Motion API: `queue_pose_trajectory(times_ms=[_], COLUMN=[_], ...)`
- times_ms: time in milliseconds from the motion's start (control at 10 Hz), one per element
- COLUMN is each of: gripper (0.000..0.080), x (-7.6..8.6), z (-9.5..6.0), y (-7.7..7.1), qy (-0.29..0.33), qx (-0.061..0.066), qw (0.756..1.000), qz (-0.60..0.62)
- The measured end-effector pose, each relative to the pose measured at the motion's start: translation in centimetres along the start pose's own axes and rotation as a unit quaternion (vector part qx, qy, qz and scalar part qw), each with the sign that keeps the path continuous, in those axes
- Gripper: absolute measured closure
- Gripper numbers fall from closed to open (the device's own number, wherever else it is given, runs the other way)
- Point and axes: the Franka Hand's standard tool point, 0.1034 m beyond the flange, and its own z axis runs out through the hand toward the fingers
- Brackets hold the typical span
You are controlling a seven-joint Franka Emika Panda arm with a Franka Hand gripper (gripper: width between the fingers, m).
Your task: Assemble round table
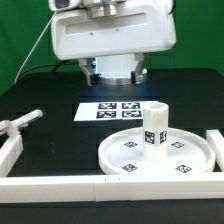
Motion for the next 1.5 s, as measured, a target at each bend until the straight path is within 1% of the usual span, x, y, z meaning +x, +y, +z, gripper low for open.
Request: queue_pose_trajectory(times_ms=[100,300,400,500,600,700,800,900,1200,1300,1400,1500], gripper=[0.0151,0.0151,0.0151,0.0151,0.0151,0.0151,0.0151,0.0151,0.0151,0.0151,0.0151,0.0151], x=[-0.1,0.0,0.2,0.7,1.6,2.6,2.4,2.3,2.3,2.2,2.1,1.8], z=[0.1,0.1,0.1,-0.3,-0.7,-0.9,-0.2,-0.1,-0.1,0.2,0.6,1.1], y=[-0.1,0.1,1.8,4.7,7.9,10.5,11.8,11.5,11.8,13.8,16.8,18.6], qy=[-0.001,-0.001,-0.003,-0.002,0.001,0.006,0.001,0.000,-0.001,0.001,0.003,-0.003], qx=[0.000,-0.001,-0.001,-0.005,-0.007,-0.006,-0.006,-0.006,-0.007,0.005,0.013,0.018], qw=[1.000,1.000,1.000,0.999,0.997,0.997,0.998,0.998,0.998,0.995,0.996,0.996], qz=[-0.002,-0.003,-0.029,-0.048,-0.077,-0.078,-0.068,-0.067,-0.068,-0.096,-0.090,-0.088])
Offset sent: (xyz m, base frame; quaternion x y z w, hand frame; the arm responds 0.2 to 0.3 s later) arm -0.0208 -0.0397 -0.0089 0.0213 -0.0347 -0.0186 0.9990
